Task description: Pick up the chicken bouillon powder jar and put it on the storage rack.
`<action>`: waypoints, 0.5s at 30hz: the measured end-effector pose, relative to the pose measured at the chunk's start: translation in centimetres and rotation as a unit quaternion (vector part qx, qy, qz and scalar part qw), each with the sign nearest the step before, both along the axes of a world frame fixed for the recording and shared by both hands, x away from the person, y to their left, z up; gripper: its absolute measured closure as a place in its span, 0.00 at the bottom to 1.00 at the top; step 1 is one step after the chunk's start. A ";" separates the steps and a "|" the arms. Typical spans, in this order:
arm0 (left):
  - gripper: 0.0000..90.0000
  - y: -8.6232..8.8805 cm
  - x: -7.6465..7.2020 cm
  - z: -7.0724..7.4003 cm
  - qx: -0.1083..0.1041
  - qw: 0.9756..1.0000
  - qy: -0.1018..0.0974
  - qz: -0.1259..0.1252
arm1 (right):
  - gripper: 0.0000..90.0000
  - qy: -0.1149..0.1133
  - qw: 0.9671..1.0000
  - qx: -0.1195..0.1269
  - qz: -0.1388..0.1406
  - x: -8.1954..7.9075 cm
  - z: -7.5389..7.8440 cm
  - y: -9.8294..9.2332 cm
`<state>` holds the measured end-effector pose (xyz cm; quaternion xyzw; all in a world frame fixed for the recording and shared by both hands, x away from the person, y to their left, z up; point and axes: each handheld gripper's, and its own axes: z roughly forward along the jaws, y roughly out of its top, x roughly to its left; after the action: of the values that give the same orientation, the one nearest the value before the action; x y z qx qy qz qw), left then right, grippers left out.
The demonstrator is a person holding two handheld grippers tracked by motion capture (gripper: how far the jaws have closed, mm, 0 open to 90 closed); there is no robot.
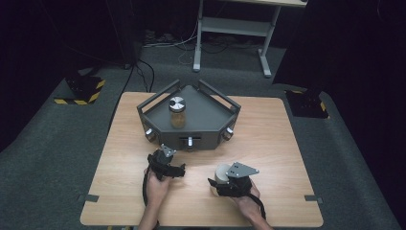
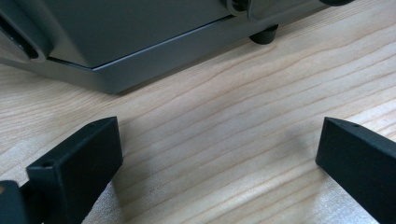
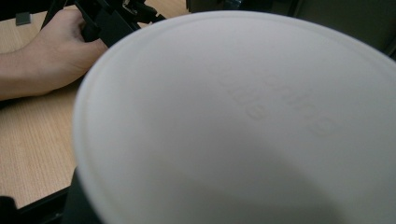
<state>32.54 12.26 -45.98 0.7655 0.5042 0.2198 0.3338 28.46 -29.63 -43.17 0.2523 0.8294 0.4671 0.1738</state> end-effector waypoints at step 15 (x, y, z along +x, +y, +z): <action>0.00 0.0 0.0 0.0 0.000 1.000 0.000 0.000 | 0.39 -0.004 1.000 0.007 0.010 0.2 1.2 -0.3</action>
<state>32.54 12.27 -45.97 0.7656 0.5041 0.2198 0.3337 28.68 -29.89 -42.00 0.2435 0.8281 0.4753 0.1707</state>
